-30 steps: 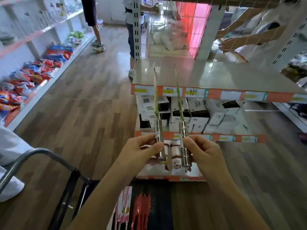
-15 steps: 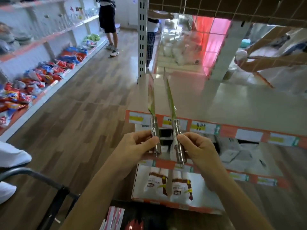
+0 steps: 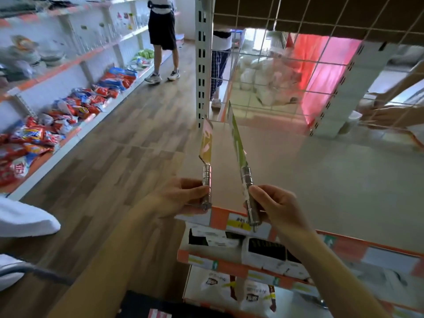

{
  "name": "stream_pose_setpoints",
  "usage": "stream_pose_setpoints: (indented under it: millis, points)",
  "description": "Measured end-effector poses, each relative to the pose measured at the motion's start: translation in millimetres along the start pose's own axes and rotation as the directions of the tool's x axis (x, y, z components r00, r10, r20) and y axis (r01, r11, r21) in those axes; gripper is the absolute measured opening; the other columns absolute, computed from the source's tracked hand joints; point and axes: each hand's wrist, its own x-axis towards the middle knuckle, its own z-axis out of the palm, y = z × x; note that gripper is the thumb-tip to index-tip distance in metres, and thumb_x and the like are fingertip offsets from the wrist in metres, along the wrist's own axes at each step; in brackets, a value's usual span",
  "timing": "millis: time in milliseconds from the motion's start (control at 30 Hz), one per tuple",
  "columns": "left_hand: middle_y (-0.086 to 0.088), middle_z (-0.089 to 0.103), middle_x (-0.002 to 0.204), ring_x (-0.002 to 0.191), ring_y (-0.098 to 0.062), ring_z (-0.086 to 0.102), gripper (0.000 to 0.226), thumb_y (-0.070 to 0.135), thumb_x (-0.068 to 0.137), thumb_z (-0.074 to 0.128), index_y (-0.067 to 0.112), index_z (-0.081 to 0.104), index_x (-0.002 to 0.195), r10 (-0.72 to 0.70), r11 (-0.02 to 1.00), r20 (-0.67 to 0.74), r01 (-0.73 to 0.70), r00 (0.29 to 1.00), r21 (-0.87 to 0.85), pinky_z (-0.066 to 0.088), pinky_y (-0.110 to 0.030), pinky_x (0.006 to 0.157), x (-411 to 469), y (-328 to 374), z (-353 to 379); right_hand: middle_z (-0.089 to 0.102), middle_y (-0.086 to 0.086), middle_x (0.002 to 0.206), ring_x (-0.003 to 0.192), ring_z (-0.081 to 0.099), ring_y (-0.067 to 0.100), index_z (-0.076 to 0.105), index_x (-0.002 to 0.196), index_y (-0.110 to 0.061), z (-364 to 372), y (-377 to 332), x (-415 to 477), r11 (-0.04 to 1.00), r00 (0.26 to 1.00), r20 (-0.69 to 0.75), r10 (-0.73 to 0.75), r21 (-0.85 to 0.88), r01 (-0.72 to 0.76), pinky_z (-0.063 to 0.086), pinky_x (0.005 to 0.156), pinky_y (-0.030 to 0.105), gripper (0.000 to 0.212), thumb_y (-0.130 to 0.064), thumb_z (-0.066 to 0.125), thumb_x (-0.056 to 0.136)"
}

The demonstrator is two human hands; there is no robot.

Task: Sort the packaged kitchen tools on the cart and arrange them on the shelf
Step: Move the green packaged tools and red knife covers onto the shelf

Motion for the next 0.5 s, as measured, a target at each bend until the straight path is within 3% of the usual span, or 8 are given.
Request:
stream_pose_setpoints:
  millis: [167,400,500]
  points:
    - [-0.009,0.063,0.078,0.060,-0.008,0.067,0.011,0.005,0.091,0.050,0.006,0.061,0.091,-0.026,0.996,0.051,0.021,0.998,0.088,0.058,-0.020,0.065,16,6,-7,0.056,0.006,0.057,0.041,0.054,0.006,0.063,0.068,-0.007,0,5,11,1.000,0.999,0.039,0.024,0.001,-0.024,0.049,0.043,0.017,0.025,-0.008,0.050,0.090]
    - [-0.003,0.062,0.082,0.055,0.000,0.063,0.011,0.011,0.093,0.049,0.015,0.059,0.090,0.049,0.937,0.037,-0.059,0.998,0.344,0.050,-0.010,0.052,20,13,-3,0.059,0.004,0.058,0.045,0.056,0.006,0.063,0.072,-0.009,1,9,17,0.997,0.997,0.043,0.066,-0.029,-0.065,0.051,0.048,0.017,0.022,-0.011,0.051,0.090]
    - [-0.001,0.063,0.080,0.058,-0.002,0.062,0.014,0.014,0.092,0.052,0.009,0.062,0.100,0.059,0.898,0.022,-0.063,0.998,0.435,0.052,-0.012,0.055,24,14,-6,0.059,0.004,0.059,0.045,0.056,0.005,0.064,0.073,-0.009,3,8,18,0.996,0.995,0.046,0.087,-0.035,-0.085,0.051,0.047,0.016,0.021,-0.012,0.050,0.090]
